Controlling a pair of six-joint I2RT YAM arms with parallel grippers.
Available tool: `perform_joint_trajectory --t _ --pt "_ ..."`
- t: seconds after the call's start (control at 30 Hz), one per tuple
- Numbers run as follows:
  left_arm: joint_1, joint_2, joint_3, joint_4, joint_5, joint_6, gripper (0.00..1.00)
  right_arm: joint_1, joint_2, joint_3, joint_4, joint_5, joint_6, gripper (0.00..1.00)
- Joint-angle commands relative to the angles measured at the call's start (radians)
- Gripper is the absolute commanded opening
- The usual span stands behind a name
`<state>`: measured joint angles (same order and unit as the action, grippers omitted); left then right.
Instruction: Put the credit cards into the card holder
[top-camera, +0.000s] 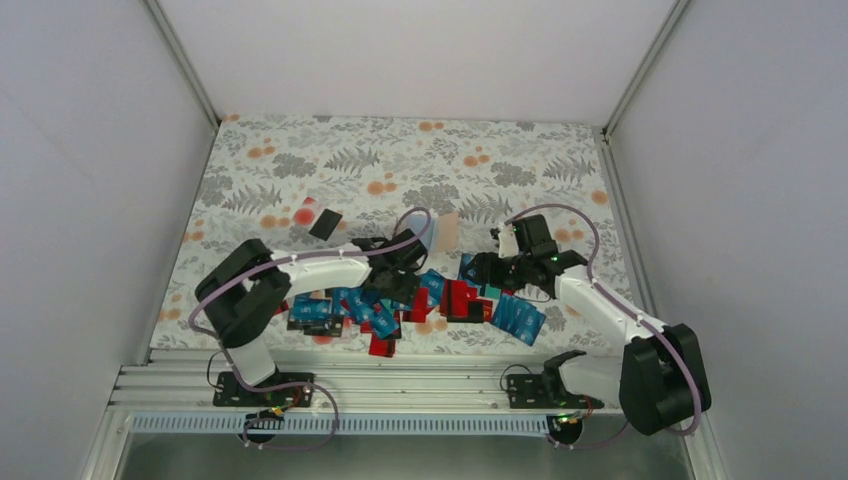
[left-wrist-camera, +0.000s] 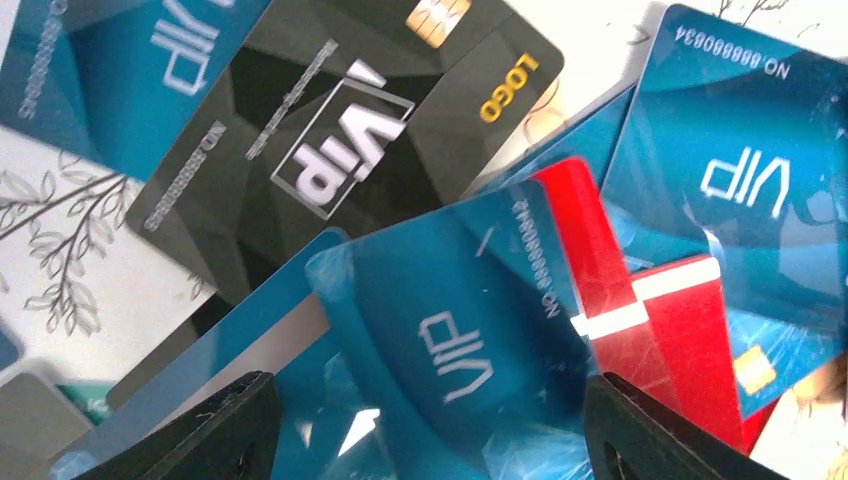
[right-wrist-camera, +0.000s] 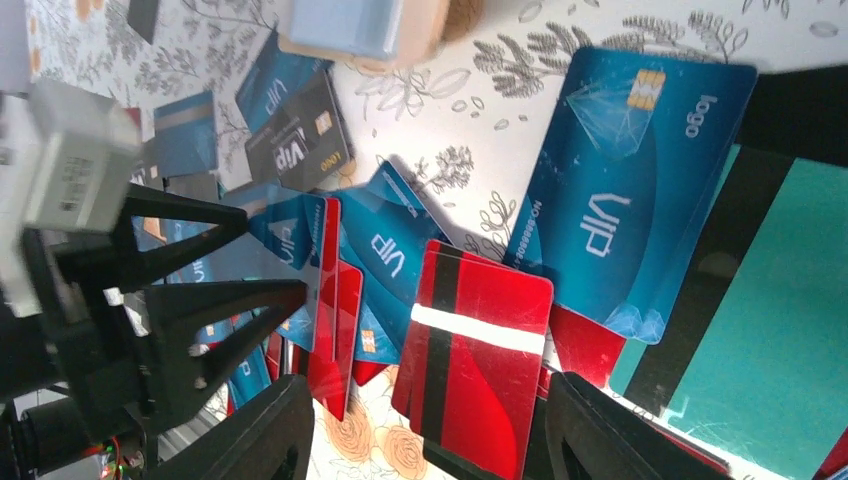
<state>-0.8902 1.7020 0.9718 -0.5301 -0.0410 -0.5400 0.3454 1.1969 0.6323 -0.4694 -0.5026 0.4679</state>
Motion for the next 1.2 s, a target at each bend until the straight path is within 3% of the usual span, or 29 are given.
perform_joint_trajectory --t 0.0,0.47,0.77,0.97,1.17 --pt "-0.037 0.087 0.097 -0.096 -0.080 -0.050 0.76 -0.003 -0.050 0.036 -0.015 0.036 0.005 0.60" --pt "-0.147 0.249 0.199 -0.145 -0.128 -0.129 0.79 -0.003 -0.069 0.024 0.004 0.010 -0.007 0.59" --pt "-0.185 0.314 0.244 -0.145 -0.141 -0.145 0.61 -0.003 -0.084 0.026 -0.003 0.002 -0.011 0.57" --pt "-0.191 0.261 0.231 -0.126 -0.139 -0.156 0.47 -0.003 -0.089 0.030 -0.005 0.004 -0.007 0.56" --pt "-0.189 0.180 0.217 -0.096 -0.109 -0.158 0.46 -0.003 -0.095 0.035 -0.003 -0.012 -0.003 0.56"
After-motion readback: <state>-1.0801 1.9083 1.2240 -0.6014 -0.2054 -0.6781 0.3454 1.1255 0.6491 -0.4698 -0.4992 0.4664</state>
